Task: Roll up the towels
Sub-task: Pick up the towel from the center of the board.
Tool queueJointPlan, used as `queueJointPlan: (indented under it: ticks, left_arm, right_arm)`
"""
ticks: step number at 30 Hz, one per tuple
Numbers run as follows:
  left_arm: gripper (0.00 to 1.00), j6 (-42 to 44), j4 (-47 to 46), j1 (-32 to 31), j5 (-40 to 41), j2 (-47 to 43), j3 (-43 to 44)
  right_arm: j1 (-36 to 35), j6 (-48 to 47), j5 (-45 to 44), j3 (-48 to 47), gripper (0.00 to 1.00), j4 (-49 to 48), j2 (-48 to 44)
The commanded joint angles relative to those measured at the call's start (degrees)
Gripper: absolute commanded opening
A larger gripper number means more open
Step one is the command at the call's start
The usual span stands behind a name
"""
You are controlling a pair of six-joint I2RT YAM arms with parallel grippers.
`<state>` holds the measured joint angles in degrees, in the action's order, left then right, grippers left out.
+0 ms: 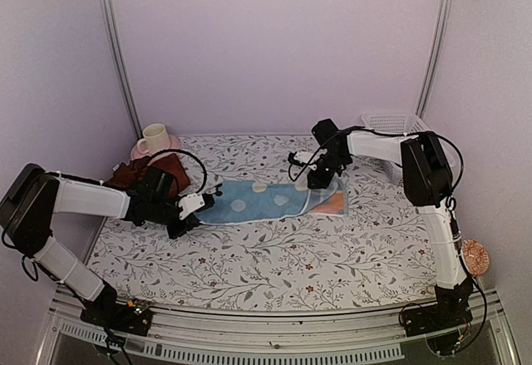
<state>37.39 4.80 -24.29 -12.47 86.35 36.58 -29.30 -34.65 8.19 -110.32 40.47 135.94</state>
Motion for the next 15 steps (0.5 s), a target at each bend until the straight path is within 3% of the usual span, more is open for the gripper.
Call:
queueJointPlan:
  ticks: [1,4,8,15]
  left_arm:
    - [0.0,-0.73,0.3,0.61,-1.03,0.84,0.43]
    - [0.0,-0.81,0.3,0.65,-1.3,0.84,0.49]
    - [0.0,-1.44,0.27,0.85,-1.59,0.49,1.1]
    - [0.0,-2.72,4.41,4.01,0.33,-3.56,9.17]
  right_arm:
    - [-0.25,0.2,0.82,-1.74,0.11,1.3,1.16]
    - [-0.27,0.2,0.66,-1.83,0.03,1.09,0.47]
    - [-0.25,0.78,-0.34,-1.46,0.02,-0.14,-0.72]
    - [-0.23,5.35,-4.07,5.35,0.02,-7.51,-12.02]
